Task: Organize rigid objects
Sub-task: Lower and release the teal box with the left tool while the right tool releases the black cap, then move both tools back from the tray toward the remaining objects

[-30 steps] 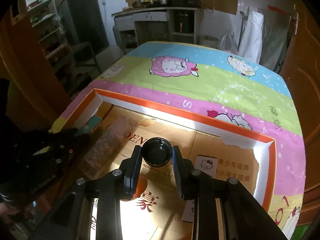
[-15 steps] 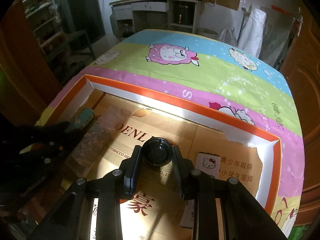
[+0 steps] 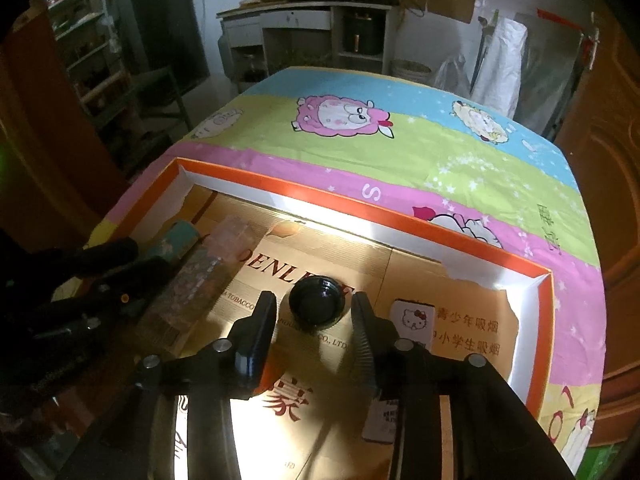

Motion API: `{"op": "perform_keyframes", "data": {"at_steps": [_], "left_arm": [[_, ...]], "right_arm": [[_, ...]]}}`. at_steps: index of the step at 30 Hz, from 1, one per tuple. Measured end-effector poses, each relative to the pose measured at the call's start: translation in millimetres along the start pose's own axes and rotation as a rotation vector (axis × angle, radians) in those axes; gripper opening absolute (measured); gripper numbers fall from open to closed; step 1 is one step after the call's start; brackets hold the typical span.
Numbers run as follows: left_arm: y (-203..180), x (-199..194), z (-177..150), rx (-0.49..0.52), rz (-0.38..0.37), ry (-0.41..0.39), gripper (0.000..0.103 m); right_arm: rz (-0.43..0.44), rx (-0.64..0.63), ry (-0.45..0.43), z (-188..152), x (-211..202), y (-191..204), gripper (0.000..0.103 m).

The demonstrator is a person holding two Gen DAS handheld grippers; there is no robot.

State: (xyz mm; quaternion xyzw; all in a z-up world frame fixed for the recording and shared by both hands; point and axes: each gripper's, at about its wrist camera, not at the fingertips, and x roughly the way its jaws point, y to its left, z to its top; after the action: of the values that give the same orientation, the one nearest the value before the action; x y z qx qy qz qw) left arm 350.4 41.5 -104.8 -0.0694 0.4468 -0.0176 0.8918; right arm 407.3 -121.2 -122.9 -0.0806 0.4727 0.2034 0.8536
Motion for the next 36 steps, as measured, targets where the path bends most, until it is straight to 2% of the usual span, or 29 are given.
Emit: {"op": "perform_keyframes", "data": {"at_steps": [16, 23, 36], "left_arm": [[-8, -41, -10, 0.009, -0.035, -0.059, 0.042], [-18, -65, -24, 0.038, -0.045, -0.080, 0.042], [-32, -111, -44, 0.078, -0.056, -0.123, 0.042]], "right_arm": [[0.010, 0.027, -0.047, -21, -43, 6, 0.040], [0.053, 0.064, -0.060, -37, -68, 8, 0.040], [0.036, 0.049, -0.102, -64, -116, 26, 0.040]]}}
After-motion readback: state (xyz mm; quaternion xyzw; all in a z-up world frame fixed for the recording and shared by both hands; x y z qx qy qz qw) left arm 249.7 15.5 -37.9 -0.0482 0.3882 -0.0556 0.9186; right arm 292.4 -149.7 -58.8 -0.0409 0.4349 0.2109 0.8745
